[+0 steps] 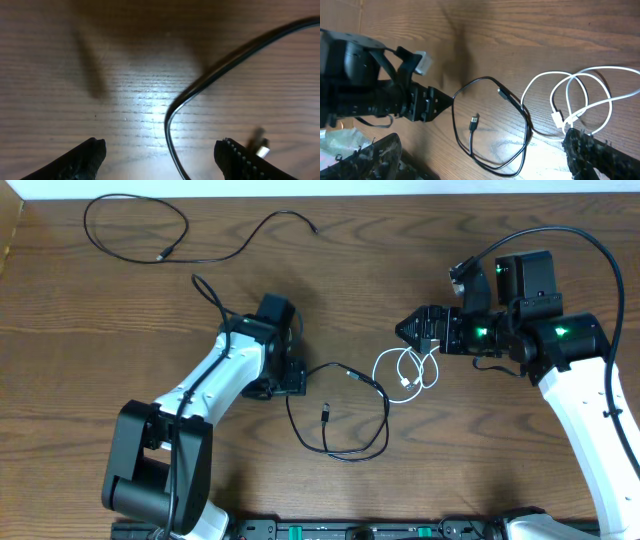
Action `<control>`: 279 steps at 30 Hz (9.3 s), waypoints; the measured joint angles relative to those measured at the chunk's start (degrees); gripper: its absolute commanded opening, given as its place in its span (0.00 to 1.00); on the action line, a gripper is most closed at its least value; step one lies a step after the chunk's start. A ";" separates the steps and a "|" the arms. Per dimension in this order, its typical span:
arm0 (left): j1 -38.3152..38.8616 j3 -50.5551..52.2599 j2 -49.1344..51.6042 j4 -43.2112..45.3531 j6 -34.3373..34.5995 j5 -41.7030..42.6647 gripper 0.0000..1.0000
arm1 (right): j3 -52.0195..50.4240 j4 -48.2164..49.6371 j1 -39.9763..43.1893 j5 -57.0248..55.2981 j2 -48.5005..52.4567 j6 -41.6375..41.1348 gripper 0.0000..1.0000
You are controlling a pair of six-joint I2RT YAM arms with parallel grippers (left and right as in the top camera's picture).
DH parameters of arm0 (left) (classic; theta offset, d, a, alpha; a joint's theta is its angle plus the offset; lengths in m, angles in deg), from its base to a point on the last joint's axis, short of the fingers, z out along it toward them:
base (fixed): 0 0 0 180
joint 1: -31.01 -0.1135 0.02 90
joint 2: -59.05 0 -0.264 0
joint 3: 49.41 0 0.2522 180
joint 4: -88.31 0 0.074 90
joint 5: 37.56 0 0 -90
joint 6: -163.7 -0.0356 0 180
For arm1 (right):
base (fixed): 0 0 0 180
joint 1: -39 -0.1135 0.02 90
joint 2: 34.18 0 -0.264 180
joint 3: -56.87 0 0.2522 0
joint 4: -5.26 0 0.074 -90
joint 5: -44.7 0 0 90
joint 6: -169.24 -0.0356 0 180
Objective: Untangle cables
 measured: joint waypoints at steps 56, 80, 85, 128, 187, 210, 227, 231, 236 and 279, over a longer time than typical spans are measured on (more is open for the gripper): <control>2.49 1.92 5.55 8.39 3.76 -4.02 0.08 | 0.00 -1.55 0.00 0.00 0.02 0.00 0.99; 2.54 -3.69 -25.68 -0.42 3.91 4.98 0.22 | 0.00 -1.25 -0.50 0.00 0.02 0.00 0.99; 2.54 -3.69 -27.98 -3.58 6.78 1.20 0.68 | 0.00 -0.70 -2.80 -0.70 0.02 0.00 0.99; -8.83 -3.69 -21.07 -11.52 23.19 -5.81 0.84 | -3.48 -3.17 -24.28 -22.86 32.85 -9.42 0.31; -8.94 -3.69 -21.05 -9.44 -2.99 26.97 0.85 | -0.33 -0.98 -5.66 11.04 9.49 -6.62 0.56; -8.94 -3.69 -21.07 -9.01 -2.95 25.51 0.85 | -16.70 13.07 -23.67 -24.00 20.44 -14.23 0.44; -8.94 -3.69 -21.07 -9.03 -2.93 25.46 0.85 | -13.11 19.47 -23.65 -21.03 26.84 -11.13 0.13; -8.94 -3.69 -21.07 -9.01 -2.93 25.46 0.85 | -12.35 19.54 -23.63 -21.66 27.71 -10.75 0.01; -8.94 -3.69 -21.07 -9.01 -2.93 25.46 0.85 | -12.11 19.28 -23.67 -21.59 27.76 -10.43 0.01; -1.55 -1.33 -19.96 -9.42 -1.03 25.33 0.85 | -7.21 41.77 -11.82 40.19 31.41 -19.08 0.01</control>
